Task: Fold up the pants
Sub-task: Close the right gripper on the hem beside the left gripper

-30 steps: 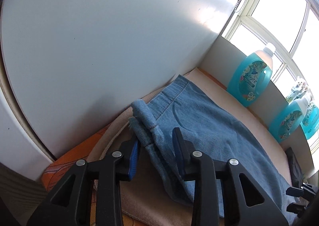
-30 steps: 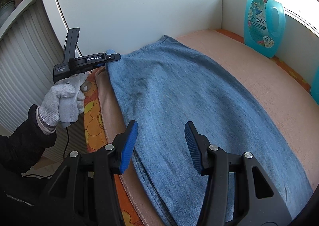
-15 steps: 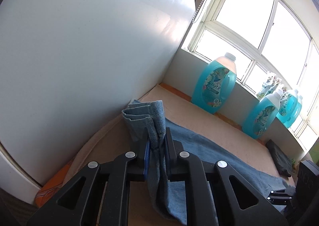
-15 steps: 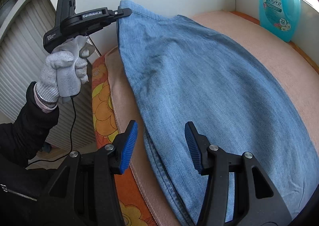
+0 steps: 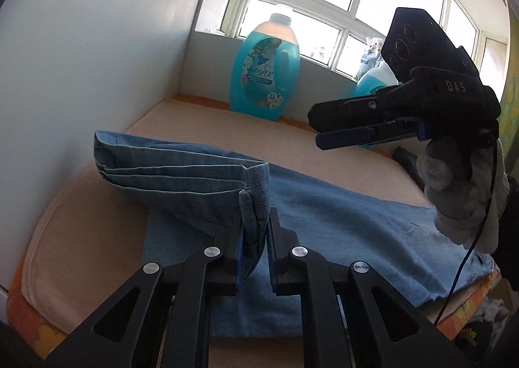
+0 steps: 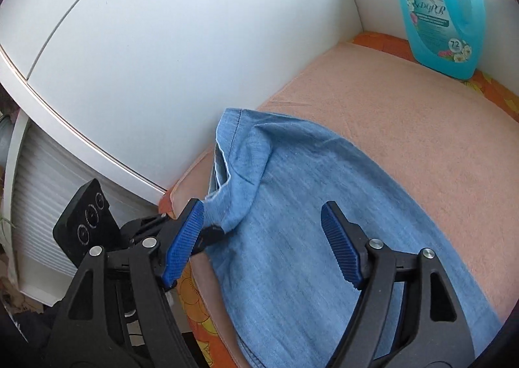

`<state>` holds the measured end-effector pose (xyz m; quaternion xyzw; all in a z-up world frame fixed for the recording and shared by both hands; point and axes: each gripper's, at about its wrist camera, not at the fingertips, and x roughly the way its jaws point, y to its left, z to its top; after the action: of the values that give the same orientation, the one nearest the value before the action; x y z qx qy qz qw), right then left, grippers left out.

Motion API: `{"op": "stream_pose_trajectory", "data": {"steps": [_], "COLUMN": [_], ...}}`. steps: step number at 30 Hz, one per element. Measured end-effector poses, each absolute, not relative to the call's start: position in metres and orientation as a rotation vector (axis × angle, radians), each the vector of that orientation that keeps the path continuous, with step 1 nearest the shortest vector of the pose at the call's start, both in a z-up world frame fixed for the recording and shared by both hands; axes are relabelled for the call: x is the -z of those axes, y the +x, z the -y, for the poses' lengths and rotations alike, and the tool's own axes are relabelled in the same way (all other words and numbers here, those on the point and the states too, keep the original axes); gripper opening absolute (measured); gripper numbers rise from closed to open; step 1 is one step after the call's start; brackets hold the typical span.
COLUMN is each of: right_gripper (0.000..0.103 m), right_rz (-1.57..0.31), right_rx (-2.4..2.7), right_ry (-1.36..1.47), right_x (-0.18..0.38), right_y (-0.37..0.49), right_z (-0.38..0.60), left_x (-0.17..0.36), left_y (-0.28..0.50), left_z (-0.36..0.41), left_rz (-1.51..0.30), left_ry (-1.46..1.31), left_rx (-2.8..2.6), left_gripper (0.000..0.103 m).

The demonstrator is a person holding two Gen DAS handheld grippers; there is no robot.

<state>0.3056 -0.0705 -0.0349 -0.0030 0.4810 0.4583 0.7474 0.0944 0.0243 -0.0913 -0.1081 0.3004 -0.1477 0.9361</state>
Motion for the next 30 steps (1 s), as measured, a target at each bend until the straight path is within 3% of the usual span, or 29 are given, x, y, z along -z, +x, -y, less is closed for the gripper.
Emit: {"op": "stream_pose_trajectory", "data": {"steps": [11, 19, 25, 27, 30], "right_gripper": [0.078, 0.073, 0.064, 0.045, 0.032], "right_rz": [-1.176, -1.234, -1.236, -1.235, -1.230], "right_rx": [-1.111, -1.071, -1.014, -0.978, -0.962], "right_ry": [-0.381, -0.624, -0.750, -0.788, -0.779], "right_x": [0.063, 0.103, 0.119, 0.126, 0.126], "right_y": [0.310, 0.292, 0.282, 0.280, 0.283], "right_z": [-0.088, -0.133, -0.146, -0.147, -0.143], "left_x": [0.104, 0.111, 0.112, 0.113, 0.112], "left_y": [0.074, 0.070, 0.077, 0.080, 0.081], "left_z": [-0.011, -0.009, -0.014, -0.015, -0.016], "left_rz": [-0.594, -0.596, -0.600, -0.604, -0.605], "left_ry": [-0.214, -0.225, -0.238, -0.235, -0.233], "left_rx": [0.266, 0.265, 0.271, 0.272, 0.276], "left_gripper": [0.010, 0.010, 0.010, 0.010, 0.010]}}
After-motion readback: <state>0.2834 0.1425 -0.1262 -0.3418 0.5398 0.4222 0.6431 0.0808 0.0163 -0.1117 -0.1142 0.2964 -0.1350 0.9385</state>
